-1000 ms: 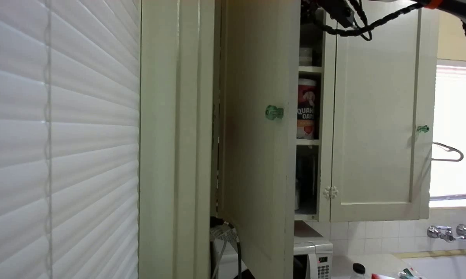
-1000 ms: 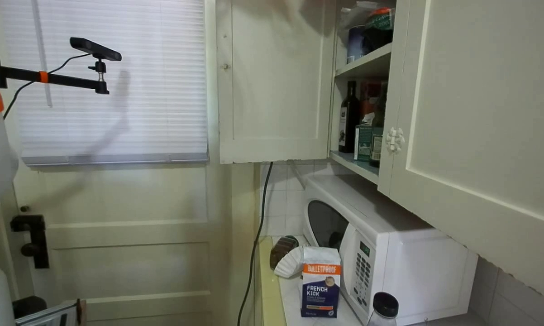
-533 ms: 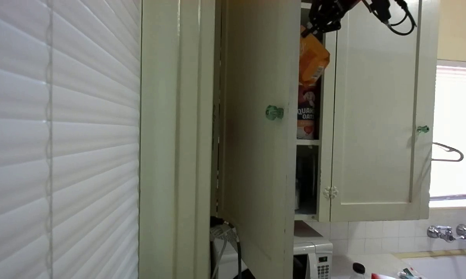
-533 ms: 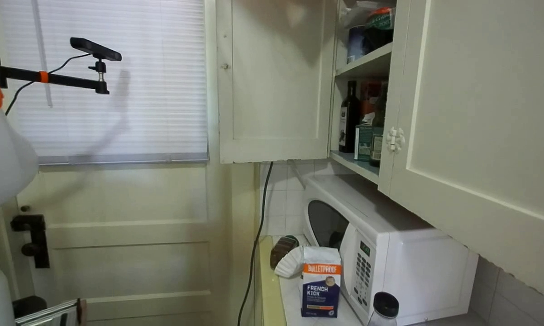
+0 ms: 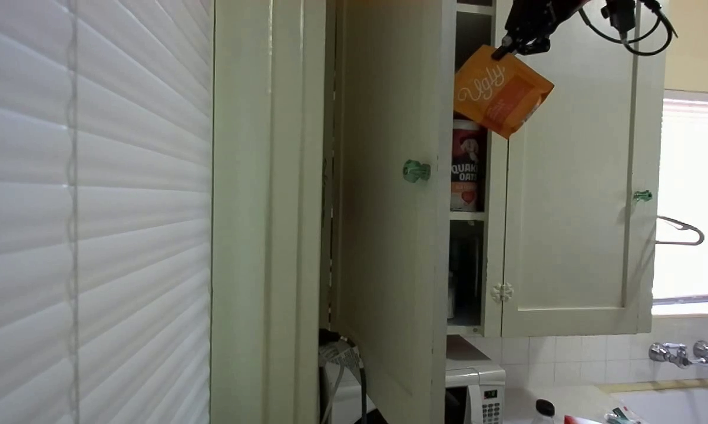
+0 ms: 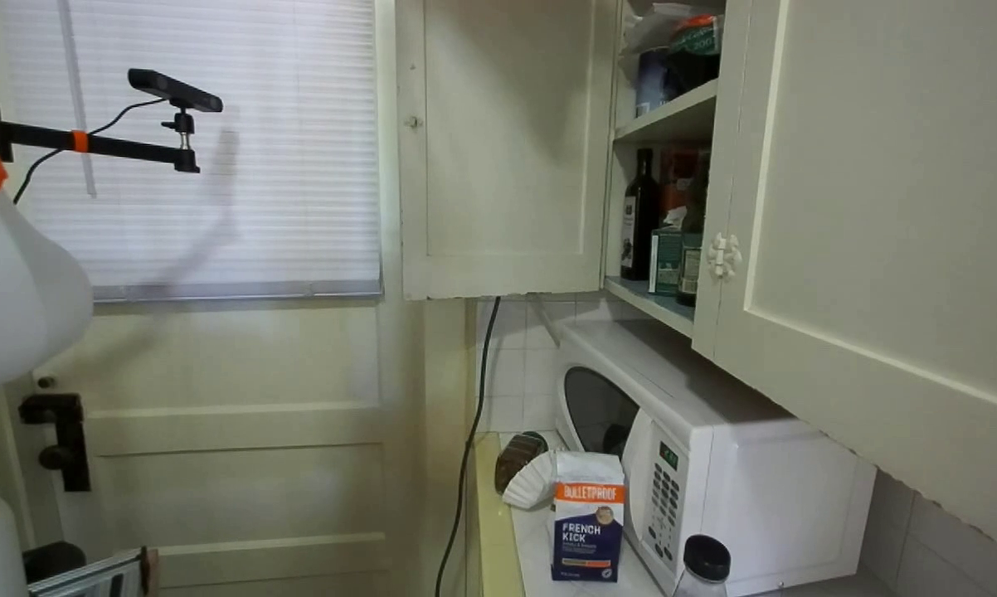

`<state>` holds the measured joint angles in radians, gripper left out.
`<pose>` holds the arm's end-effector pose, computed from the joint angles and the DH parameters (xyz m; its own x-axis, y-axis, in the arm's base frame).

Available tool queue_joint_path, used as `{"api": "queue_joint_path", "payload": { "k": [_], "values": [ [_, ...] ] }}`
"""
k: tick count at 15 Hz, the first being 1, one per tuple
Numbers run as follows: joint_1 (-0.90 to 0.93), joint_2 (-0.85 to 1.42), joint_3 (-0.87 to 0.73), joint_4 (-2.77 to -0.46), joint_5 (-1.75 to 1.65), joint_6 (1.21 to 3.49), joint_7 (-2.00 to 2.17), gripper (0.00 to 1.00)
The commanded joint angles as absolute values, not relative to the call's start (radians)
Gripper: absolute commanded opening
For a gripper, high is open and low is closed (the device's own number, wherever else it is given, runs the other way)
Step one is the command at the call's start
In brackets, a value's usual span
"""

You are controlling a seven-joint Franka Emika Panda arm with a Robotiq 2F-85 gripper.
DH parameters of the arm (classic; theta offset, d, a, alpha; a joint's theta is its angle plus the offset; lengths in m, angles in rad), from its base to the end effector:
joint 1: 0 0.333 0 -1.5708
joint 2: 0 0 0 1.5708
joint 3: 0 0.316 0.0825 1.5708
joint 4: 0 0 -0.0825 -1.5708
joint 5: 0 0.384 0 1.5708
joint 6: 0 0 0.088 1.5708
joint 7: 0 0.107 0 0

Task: Remove the orange packet from the top cabinet

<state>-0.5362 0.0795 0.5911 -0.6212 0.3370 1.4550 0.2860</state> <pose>0.4145 0.0320 0.9814 0.7702 -0.2156 0.6003 0.0915 -0.8941 -0.4385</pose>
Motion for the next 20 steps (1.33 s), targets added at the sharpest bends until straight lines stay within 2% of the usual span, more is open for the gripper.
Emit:
{"api": "queue_joint_path", "payload": {
  "k": [1,8,16,17,20],
  "values": [
    [-0.611,0.07,0.572,-0.622,0.528,1.396,0.211,0.0],
    [-0.72,0.014,0.529,-0.792,0.838,1.477,0.062,0.0],
    [-0.744,-0.2,0.477,-1.19,0.858,1.646,-0.169,0.0],
    [-0.72,-0.086,0.502,-1.038,0.832,1.59,-0.137,0.01],
    [-0.723,-0.148,0.493,-1.127,0.832,1.626,-0.144,0.01]
  ]
}}
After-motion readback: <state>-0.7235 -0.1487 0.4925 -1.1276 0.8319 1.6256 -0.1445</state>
